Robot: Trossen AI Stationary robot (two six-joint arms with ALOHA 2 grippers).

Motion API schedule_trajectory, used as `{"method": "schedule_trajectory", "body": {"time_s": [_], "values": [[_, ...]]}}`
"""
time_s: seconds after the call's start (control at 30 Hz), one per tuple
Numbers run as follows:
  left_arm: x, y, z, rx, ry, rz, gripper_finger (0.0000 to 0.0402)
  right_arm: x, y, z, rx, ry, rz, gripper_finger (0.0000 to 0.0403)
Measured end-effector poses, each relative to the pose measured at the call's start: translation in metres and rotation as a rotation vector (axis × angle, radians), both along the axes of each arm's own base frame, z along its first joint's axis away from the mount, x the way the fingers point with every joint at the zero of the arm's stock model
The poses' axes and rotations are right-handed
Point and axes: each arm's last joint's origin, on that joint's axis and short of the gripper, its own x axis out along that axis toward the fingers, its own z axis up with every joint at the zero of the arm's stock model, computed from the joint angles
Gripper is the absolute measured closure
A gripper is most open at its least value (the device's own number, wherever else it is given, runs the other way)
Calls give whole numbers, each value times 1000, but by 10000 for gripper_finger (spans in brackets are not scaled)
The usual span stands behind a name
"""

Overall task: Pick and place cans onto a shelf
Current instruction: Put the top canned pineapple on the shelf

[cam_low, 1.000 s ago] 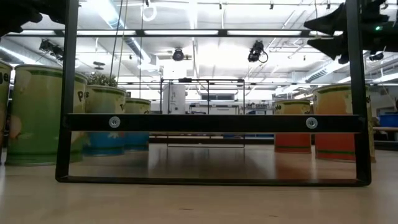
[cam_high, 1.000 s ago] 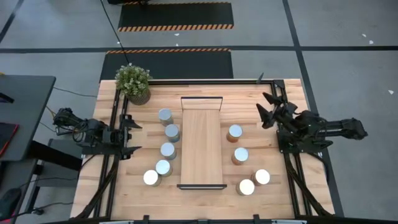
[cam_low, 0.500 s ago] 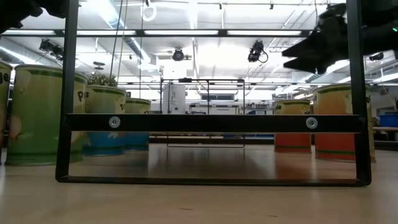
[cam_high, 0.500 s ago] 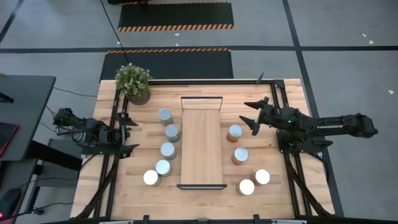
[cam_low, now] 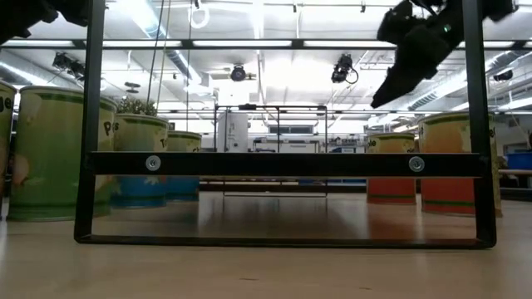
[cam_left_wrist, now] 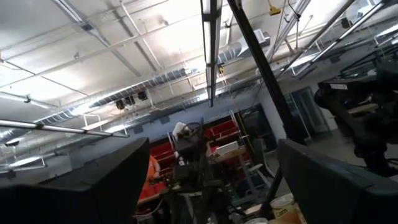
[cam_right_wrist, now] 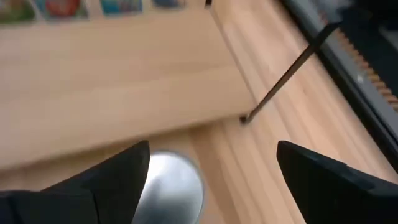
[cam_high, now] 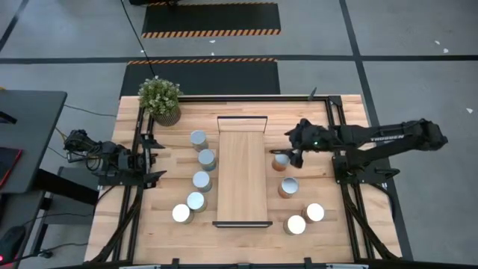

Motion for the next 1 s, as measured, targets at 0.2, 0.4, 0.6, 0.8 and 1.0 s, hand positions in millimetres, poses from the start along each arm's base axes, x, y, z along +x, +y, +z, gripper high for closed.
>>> {"method": "schedule_trajectory", "body": {"time_s": [0.2, 0.4, 0.6, 0.8, 1.0], "values": [[0, 0, 0, -15, 3, -9, 44, 2, 7, 14, 50, 298, -44, 43], [0, 0, 0, -32, 6, -20, 44, 1, 9, -4, 129, 501, -63, 43], [0, 0, 0, -45, 8, -28, 44, 15, 10, -25, 153, 572, -50, 43], [0, 0, 0, -45, 8, -28, 44, 37, 12, -41, 167, 548, 21, 43], [0, 0, 0, -57, 9, -35, 44, 52, 13, -51, 192, 511, 57, 43]]}}
